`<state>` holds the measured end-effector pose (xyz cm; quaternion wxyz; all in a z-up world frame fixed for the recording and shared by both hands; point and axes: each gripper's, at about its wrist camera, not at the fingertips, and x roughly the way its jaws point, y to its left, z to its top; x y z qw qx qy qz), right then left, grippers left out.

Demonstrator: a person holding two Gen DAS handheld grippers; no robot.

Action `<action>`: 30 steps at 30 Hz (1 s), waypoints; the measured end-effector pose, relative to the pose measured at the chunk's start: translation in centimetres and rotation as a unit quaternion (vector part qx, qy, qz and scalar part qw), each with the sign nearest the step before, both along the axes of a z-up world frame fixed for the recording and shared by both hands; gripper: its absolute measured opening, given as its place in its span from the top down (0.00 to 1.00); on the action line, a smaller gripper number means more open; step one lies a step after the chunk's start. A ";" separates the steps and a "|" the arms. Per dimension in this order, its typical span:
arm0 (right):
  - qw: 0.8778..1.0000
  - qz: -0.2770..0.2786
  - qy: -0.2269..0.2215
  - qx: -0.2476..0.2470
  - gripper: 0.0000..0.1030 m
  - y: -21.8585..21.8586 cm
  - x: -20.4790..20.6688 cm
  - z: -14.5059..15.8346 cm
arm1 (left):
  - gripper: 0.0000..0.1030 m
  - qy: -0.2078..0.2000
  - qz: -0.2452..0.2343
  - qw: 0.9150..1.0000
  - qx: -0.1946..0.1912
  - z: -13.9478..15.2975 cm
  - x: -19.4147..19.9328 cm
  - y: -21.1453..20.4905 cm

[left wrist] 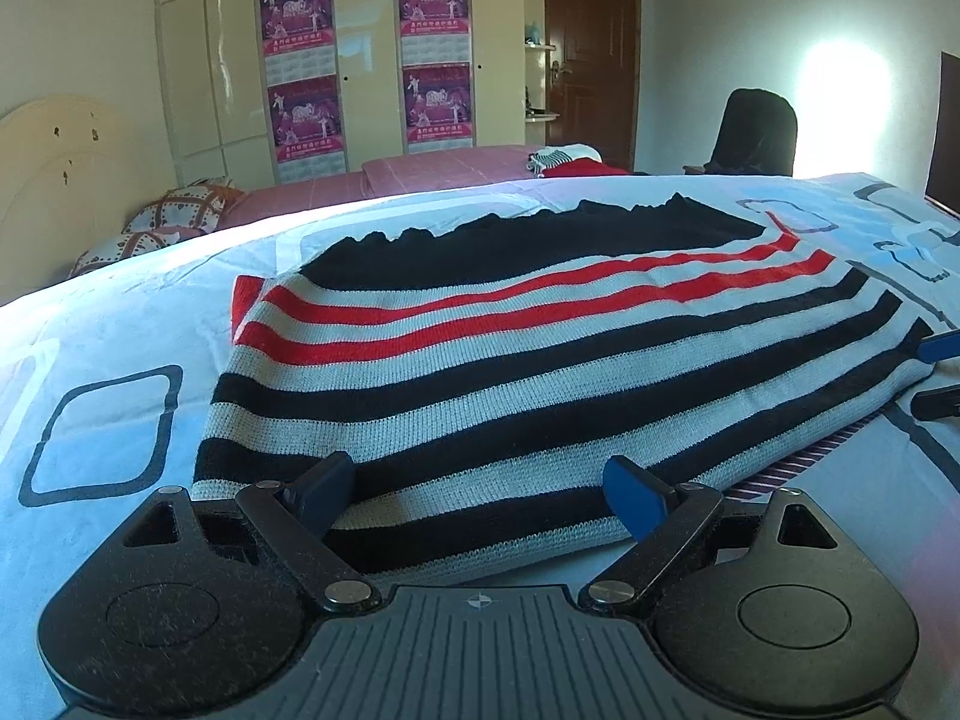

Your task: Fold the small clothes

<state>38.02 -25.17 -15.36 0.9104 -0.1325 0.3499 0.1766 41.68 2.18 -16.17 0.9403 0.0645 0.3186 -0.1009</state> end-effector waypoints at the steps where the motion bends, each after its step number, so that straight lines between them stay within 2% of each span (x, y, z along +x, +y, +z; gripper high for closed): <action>1: 1.000 -0.001 0.000 0.003 0.45 0.0 -0.2 0.3 | 0.13 0.001 -0.001 1.000 0.000 0.0 -0.1 0.1; 4: 1.000 -0.004 -0.011 0.008 0.48 -0.1 -0.8 1.2 | 0.13 0.001 0.002 1.000 0.000 0.4 -0.3 0.2; 8: 0.999 -0.006 -0.034 0.014 0.48 0.2 -0.1 2.5 | 0.13 -0.021 0.012 1.000 -0.007 1.8 -0.4 0.5; 11: 0.999 -0.017 -0.025 0.032 0.53 0.3 1.8 2.2 | 0.13 -0.007 0.020 1.000 -0.003 1.4 0.4 1.0; 13: 0.998 -0.037 -0.003 0.041 0.59 0.1 2.9 1.3 | 0.13 0.013 0.022 1.000 0.001 0.5 1.0 1.5; 15: 0.997 -0.059 0.022 0.042 0.59 -0.7 3.7 0.0 | 0.13 0.009 0.014 1.000 0.007 0.2 0.8 1.6; 17: 0.996 -0.063 0.019 0.062 0.59 -1.3 3.4 -0.3 | 0.13 0.008 0.012 1.000 0.012 0.1 0.7 1.6; 20: 0.996 -0.065 0.018 0.055 0.58 -1.1 3.3 -0.2 | 0.13 0.006 0.017 1.000 0.012 0.1 0.5 1.6; 22: 0.996 -0.069 0.015 0.055 0.57 -0.9 2.9 0.5 | 0.13 0.003 0.036 0.999 0.013 1.2 -0.4 1.6; 23: 0.996 -0.070 0.006 0.057 0.54 -1.0 2.5 0.9 | 0.13 -0.004 0.044 0.999 -0.003 1.9 -1.3 1.8; 26: 0.994 -0.082 -0.009 0.077 0.54 -1.6 1.1 2.1 | 0.13 -0.010 0.061 0.995 -0.084 3.5 -4.2 3.1; 28: 0.991 -0.088 -0.014 0.102 0.54 -1.9 0.2 2.7 | 0.13 0.004 0.077 0.985 -0.152 3.3 -5.6 4.1; 30: 0.989 -0.089 -0.016 0.119 0.59 -1.6 -0.5 3.2 | 0.13 0.030 0.096 0.971 -0.216 2.2 -6.3 4.9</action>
